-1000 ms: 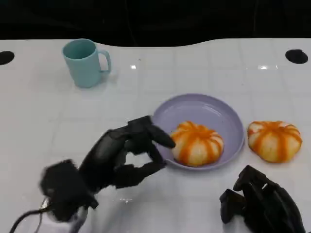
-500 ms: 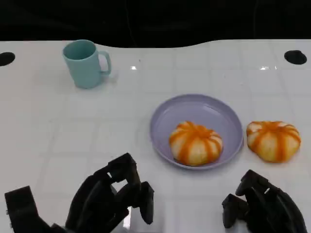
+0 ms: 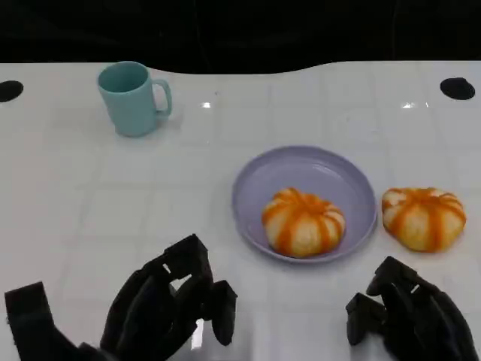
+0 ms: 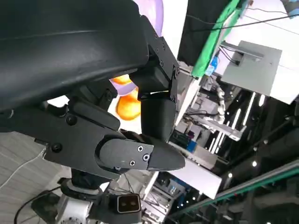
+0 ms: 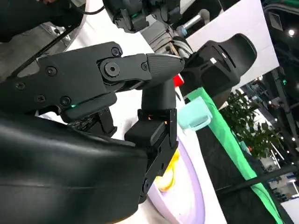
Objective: Grasp the bread from the table and place it into the plate.
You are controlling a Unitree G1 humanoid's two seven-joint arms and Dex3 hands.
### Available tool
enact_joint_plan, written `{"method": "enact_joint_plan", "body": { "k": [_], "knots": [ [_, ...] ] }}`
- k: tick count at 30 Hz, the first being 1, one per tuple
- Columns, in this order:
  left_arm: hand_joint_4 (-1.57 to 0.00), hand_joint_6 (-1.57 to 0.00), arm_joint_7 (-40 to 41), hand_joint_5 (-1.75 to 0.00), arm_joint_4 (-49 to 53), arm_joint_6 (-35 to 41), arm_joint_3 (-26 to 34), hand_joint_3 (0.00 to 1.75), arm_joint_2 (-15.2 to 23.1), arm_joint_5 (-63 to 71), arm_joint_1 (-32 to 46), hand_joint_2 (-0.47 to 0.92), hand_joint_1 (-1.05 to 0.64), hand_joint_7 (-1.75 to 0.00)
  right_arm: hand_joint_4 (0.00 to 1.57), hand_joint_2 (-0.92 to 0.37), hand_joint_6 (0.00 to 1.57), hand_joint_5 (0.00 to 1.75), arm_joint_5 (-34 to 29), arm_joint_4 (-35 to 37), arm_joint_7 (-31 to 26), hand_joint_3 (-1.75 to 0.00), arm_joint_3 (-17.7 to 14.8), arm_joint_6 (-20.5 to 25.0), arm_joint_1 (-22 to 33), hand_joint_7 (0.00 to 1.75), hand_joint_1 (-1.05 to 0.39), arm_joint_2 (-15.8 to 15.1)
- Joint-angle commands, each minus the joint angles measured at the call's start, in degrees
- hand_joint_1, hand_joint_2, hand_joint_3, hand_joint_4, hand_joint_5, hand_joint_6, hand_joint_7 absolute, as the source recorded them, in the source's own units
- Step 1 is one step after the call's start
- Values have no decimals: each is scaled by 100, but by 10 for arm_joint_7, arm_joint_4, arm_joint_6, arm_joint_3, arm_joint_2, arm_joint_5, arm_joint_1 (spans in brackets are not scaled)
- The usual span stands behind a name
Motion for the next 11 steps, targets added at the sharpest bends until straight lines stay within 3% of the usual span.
{"method": "enact_joint_plan", "body": {
  "k": [1,11],
  "knots": [
    [-99,-75,-14,-175,11,3,9,22,0,10,-2,92,-71,-175,78,-92,67,167,5,8,2,-26,-7,-2,-3,143,-56,-6],
    [-100,-75,-31,-175,10,35,20,20,-10,4,-2,92,-70,-175,79,-92,68,166,-3,11,-8,-25,-10,-5,-7,142,-57,-5]
  ]
}}
